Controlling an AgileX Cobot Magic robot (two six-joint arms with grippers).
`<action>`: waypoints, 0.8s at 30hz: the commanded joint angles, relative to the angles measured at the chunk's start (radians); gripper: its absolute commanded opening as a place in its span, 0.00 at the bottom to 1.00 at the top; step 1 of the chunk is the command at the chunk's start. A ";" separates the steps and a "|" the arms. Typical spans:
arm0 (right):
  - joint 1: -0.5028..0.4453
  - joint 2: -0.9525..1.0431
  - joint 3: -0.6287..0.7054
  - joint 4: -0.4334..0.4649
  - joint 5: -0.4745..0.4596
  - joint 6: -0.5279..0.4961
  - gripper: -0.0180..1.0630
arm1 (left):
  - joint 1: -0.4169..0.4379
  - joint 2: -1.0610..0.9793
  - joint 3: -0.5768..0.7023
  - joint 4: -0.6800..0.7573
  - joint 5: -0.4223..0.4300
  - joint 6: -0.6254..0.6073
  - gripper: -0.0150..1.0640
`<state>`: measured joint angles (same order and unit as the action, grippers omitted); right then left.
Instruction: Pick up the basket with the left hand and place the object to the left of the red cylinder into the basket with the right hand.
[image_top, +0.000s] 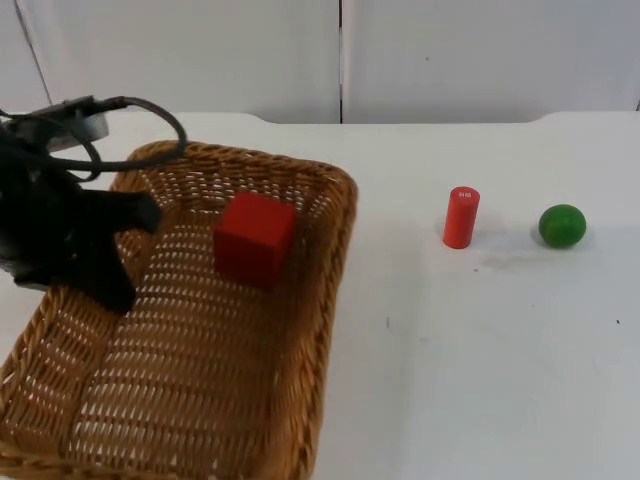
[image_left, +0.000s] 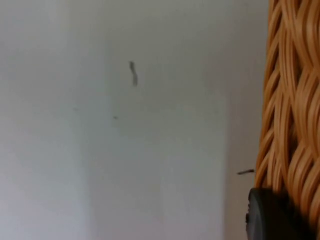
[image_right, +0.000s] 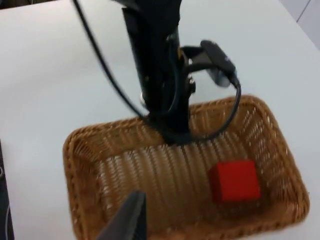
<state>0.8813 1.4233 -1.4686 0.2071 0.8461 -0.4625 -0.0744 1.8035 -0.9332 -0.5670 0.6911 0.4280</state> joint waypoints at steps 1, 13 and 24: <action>-0.002 -0.030 0.026 -0.018 -0.015 -0.001 0.99 | 0.043 0.023 -0.022 -0.081 0.005 0.050 0.01; -0.002 -0.121 0.118 -0.023 -0.075 0.003 0.99 | 0.098 0.186 -0.111 -0.093 0.009 0.117 0.01; -0.002 -0.126 0.118 -0.027 -0.068 0.004 0.99 | 0.098 0.253 -0.141 -0.104 0.000 0.151 0.01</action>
<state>0.8813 1.3102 -1.3512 0.1830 0.7829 -0.4608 0.0219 2.0627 -1.0681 -0.6396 0.6862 0.5639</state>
